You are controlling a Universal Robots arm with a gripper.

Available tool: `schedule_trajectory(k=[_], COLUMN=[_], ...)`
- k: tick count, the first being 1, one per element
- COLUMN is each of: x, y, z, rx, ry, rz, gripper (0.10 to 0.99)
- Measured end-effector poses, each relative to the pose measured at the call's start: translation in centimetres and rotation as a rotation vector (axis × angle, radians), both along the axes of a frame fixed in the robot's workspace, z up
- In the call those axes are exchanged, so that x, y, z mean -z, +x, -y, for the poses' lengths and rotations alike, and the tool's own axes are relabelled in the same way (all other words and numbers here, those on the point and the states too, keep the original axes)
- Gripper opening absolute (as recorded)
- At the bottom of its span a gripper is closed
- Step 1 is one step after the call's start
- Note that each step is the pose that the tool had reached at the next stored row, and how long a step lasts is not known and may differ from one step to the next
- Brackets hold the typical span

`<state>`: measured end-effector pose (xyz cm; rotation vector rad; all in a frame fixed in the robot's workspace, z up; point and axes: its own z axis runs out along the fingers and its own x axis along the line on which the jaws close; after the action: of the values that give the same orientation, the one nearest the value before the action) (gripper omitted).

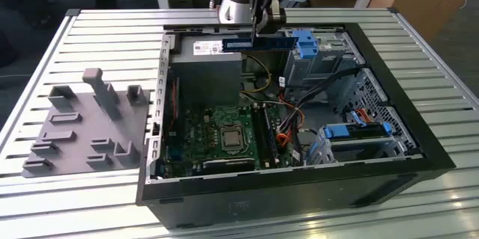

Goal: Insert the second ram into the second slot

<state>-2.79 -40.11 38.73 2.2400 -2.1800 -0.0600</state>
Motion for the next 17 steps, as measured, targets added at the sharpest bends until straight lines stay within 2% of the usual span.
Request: schedule_trajectory(k=[9, 17], x=[0.00, 0.00], y=[-0.01, 0.00], z=[0.19, 0.83], rx=[0.000, 0.000], ry=[0.000, 0.000], rz=[-0.0001, 0.0000], gripper=[0.137, 0.137])
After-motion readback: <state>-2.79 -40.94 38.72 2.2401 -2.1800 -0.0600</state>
